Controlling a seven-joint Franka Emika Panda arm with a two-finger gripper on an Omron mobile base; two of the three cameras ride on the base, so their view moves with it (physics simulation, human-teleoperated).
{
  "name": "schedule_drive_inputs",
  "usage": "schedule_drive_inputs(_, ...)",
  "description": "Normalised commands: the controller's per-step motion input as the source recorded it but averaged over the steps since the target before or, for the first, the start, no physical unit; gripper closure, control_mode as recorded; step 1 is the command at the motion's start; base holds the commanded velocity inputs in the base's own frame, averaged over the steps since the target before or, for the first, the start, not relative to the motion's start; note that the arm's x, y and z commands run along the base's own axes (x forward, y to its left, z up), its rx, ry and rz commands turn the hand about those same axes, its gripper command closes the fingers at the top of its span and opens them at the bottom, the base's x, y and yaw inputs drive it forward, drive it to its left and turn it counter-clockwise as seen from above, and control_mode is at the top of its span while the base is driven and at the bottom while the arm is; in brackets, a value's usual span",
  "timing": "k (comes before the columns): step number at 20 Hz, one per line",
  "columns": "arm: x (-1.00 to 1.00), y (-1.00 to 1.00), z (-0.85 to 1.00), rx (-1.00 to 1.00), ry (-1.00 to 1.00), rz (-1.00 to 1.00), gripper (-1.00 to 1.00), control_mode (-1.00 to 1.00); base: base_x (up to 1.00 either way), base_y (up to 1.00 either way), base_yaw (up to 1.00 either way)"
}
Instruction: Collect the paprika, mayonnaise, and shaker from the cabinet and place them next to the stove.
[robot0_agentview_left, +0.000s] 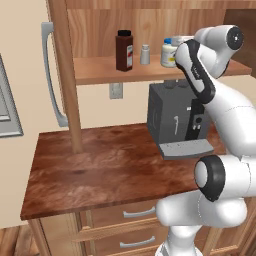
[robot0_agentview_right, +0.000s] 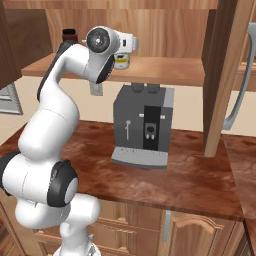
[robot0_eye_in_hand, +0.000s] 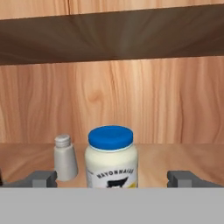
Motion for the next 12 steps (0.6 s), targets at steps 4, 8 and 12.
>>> schedule_drive_inputs(4,0.07,0.02,0.0,-0.02,0.0,0.0,-1.0,-1.0,0.0,0.0,0.0)
schedule_drive_inputs(8,0.25,0.07,0.0,0.0,0.0,0.03,-1.0,-1.0,0.0,0.0,0.0)
schedule_drive_inputs(12,0.3,0.01,0.0,0.0,0.0,0.04,-1.0,-1.0,0.0,0.0,0.0)
